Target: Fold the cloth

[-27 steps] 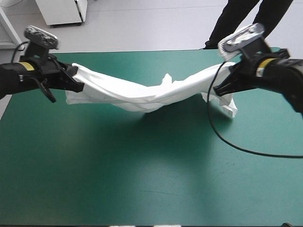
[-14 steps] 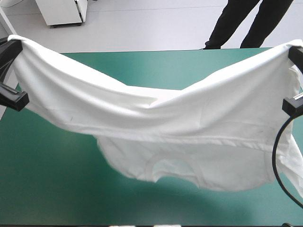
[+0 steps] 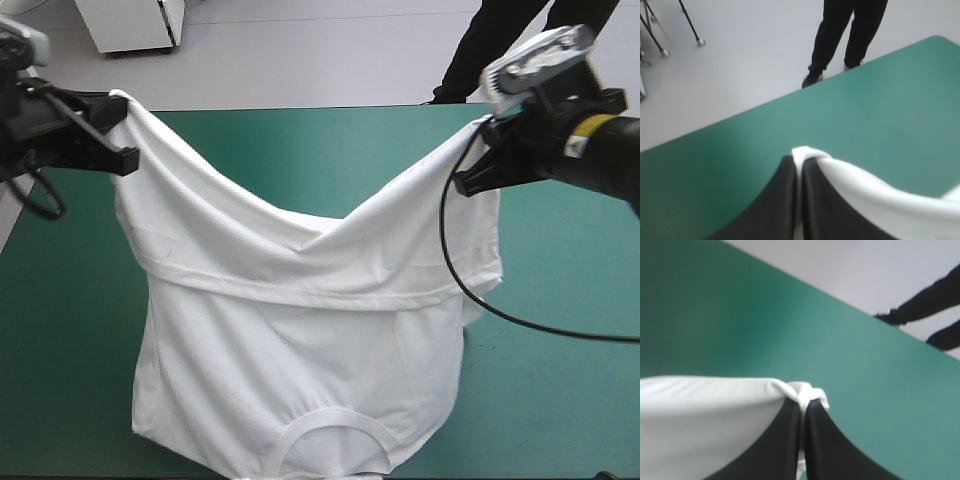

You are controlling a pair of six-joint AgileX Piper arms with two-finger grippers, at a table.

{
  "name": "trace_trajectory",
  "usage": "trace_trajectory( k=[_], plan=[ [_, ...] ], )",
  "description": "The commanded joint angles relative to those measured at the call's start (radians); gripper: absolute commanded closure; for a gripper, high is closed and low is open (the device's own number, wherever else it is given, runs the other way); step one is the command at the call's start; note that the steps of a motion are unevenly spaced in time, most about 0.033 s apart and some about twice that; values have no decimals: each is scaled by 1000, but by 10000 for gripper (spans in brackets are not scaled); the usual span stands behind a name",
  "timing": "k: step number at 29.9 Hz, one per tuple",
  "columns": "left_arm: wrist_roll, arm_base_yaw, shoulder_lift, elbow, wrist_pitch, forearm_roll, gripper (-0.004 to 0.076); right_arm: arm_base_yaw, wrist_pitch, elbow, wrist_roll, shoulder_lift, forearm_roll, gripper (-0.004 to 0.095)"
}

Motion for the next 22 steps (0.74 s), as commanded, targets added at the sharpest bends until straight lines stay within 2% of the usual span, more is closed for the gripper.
trace_trajectory(
  k=[1, 4, 9, 15, 22],
  plan=[
    [-8, -2, 100, 2, -59, 0, 746, -1, -15, 46, -7, 75, -79, 921],
    [-8, -2, 200, 6, -64, 30, 746, -1, -47, 53, -7, 170, -99, 921],
    [-5, -2, 362, 6, -119, 35, 746, -25, -166, 53, -12, 330, -124, 921],
    [-1, -2, 512, 6, -193, 33, 746, -90, -195, 49, -14, 493, -85, 921],
    [-1, -2, 607, 6, -301, 12, 746, -130, -238, 41, -65, 607, -26, 921]
  ],
)
